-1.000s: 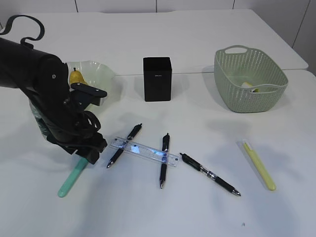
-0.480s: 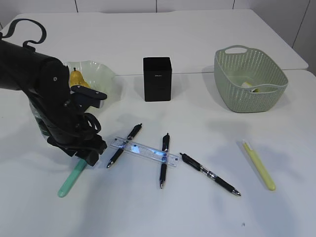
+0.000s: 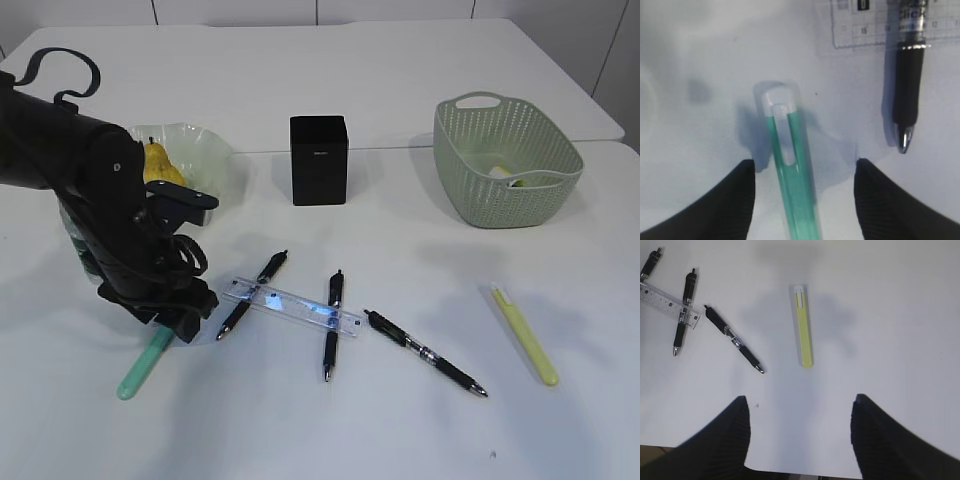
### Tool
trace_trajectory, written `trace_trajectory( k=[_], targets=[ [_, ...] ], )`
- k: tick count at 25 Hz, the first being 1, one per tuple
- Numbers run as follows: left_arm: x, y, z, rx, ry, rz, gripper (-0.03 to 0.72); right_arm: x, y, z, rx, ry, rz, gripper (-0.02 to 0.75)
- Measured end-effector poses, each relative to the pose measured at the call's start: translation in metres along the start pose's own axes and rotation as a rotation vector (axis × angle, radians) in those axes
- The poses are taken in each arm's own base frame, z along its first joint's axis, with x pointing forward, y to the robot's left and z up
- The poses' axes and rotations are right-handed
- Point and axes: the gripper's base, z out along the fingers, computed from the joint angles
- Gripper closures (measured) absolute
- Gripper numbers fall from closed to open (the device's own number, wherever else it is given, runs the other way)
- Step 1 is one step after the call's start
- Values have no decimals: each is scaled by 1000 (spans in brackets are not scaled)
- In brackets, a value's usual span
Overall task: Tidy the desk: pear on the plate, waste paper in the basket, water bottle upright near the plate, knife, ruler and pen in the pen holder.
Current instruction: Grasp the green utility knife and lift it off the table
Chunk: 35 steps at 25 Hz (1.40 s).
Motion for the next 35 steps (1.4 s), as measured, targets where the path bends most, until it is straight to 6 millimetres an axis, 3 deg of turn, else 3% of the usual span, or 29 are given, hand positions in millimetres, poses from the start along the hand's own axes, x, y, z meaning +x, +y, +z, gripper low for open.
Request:
trace_trajectory(
  k=[22, 35],
  targets=[
    [-2, -1, 1, 16, -21, -19, 265, 0, 0, 0, 0, 0, 0, 239],
    [-2, -2, 11, 25, 4, -31, 273, 0, 0, 0, -1, 0, 0, 241]
  ],
)
